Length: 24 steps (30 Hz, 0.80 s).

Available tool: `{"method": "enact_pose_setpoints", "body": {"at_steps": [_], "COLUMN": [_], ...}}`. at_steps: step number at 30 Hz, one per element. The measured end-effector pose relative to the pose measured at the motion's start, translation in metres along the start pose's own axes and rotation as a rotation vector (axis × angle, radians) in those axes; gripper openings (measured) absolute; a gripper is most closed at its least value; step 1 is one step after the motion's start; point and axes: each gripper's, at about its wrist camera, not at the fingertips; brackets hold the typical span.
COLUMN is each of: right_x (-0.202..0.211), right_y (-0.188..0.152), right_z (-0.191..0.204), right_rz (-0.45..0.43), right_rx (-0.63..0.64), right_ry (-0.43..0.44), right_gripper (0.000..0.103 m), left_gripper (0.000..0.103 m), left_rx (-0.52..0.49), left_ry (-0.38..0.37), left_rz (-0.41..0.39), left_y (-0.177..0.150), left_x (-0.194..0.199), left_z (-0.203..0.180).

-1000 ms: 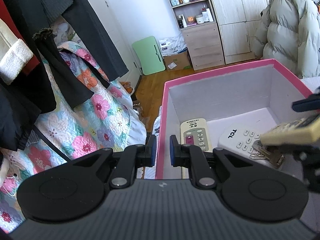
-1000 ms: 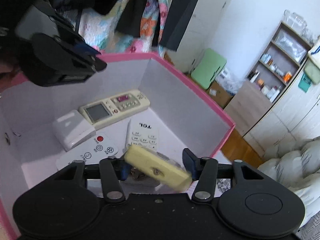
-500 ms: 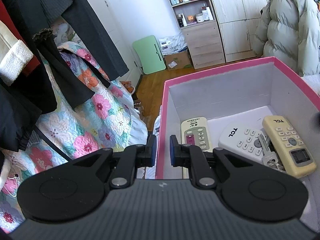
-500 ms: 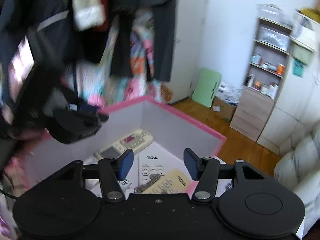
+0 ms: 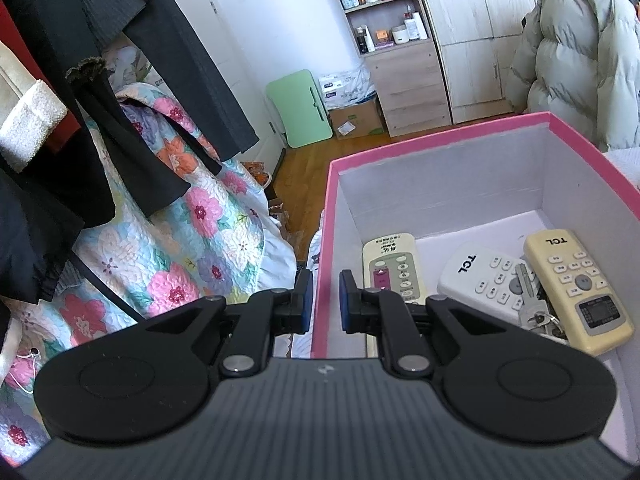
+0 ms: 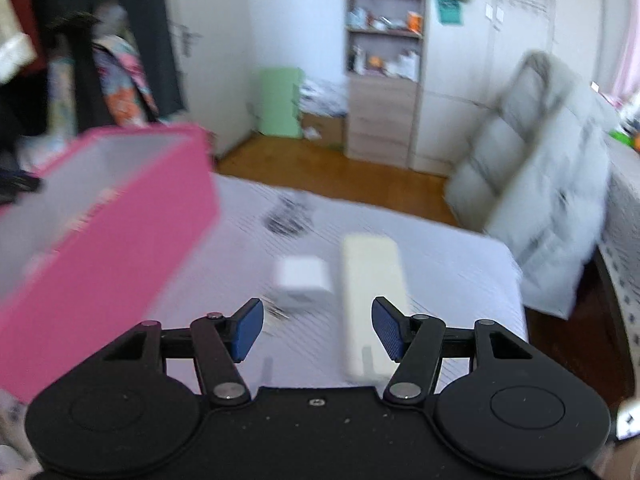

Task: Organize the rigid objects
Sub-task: 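Grasp the long cream remote on the table with the right tool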

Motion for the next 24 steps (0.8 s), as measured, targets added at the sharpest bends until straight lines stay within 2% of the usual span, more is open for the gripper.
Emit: {"method": "enact_pose_setpoints", "body": {"at_steps": [3, 6, 10, 13, 14, 19, 24], "right_x": [-0.022, -0.039, -0.057, -0.068, -0.070, -0.067, -0.059], "right_y": [-0.005, -0.007, 0.001, 0.010, 0.012, 0.011, 0.010], "right_z": [-0.012, -0.019, -0.014, -0.017, -0.018, -0.017, -0.018], "right_rz": [0.040, 0.077, 0.088, 0.105, 0.106, 0.114, 0.180], "right_rx": [-0.005, -0.016, 0.039, 0.033, 0.020, 0.022, 0.027], "right_ry": [-0.039, -0.017, 0.038, 0.061, 0.064, 0.063, 0.068], "right_gripper": [0.065, 0.065, 0.067, 0.061, 0.058, 0.058, 0.058], "left_gripper": [0.012, 0.012, 0.012, 0.012, 0.012, 0.012, 0.012], "left_rx": [-0.006, -0.005, -0.002, 0.000, 0.001, -0.004, -0.005], "left_ry": [0.002, 0.002, 0.003, 0.018, 0.017, 0.024, 0.019], "left_rz": [0.004, 0.006, 0.007, -0.006, -0.007, 0.015, 0.008], "left_y": [0.001, 0.001, 0.002, 0.002, 0.002, 0.000, -0.001], "left_x": [-0.001, -0.001, -0.001, 0.000, 0.000, -0.003, 0.001], "left_z": [0.000, -0.001, -0.001, 0.000, -0.001, -0.001, -0.002]}}
Point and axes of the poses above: each gripper's, at about its wrist camera, not at the fingertips, and x roughly against the way its jaws point, z to its left, y to its top, and after that the axes turned 12 degrees about -y, right-handed
